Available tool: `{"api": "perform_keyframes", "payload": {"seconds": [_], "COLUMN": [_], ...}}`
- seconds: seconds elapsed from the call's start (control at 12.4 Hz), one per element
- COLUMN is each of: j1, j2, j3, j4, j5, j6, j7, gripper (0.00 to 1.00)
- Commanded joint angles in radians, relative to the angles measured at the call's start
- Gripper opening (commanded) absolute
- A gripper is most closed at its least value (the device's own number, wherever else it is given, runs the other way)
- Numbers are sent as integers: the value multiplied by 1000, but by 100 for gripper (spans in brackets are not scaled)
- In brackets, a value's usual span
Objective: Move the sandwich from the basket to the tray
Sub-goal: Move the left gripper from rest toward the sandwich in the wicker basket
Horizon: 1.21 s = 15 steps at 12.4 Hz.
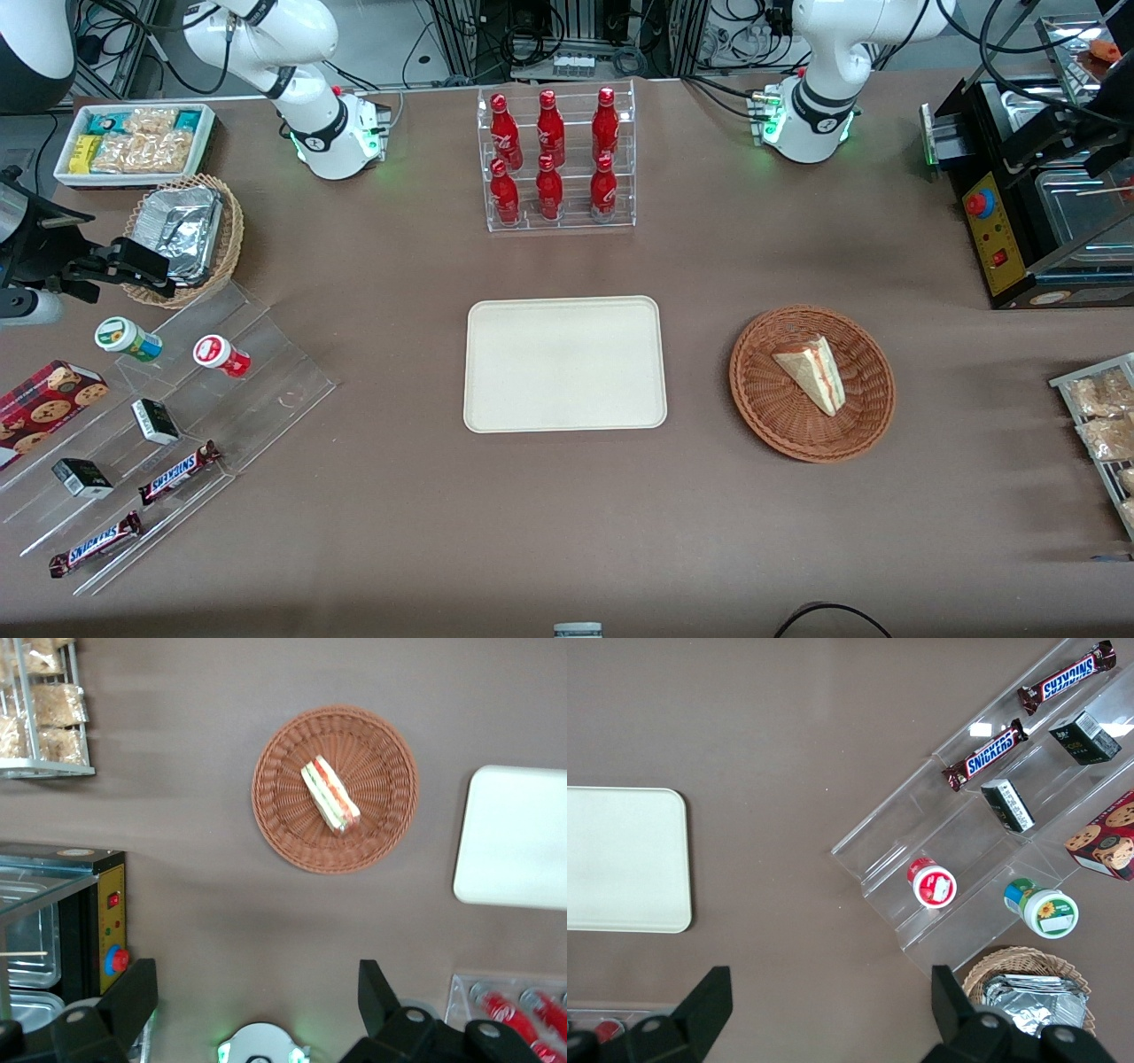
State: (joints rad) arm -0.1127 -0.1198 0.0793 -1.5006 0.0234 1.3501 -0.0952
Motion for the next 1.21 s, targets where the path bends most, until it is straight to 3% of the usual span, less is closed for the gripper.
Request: {"api": "perform_keyframes", "payload": {"seconds": [0.0,0.24,0.48,0.64,1.13], "j1": [-1,-7,-18,-42,-85], "j2": [5,47,179,247,417], "j3": [0,-1,-6,-13,-15], "j4": [13,4,-85,-174,-315], "j5": [-6,-5,-14,-17,-52], "j6": [-51,-17,177,366,754], "j7": [54,45,-90,-361,-897], "gripper": [100,100,100,100,100]}}
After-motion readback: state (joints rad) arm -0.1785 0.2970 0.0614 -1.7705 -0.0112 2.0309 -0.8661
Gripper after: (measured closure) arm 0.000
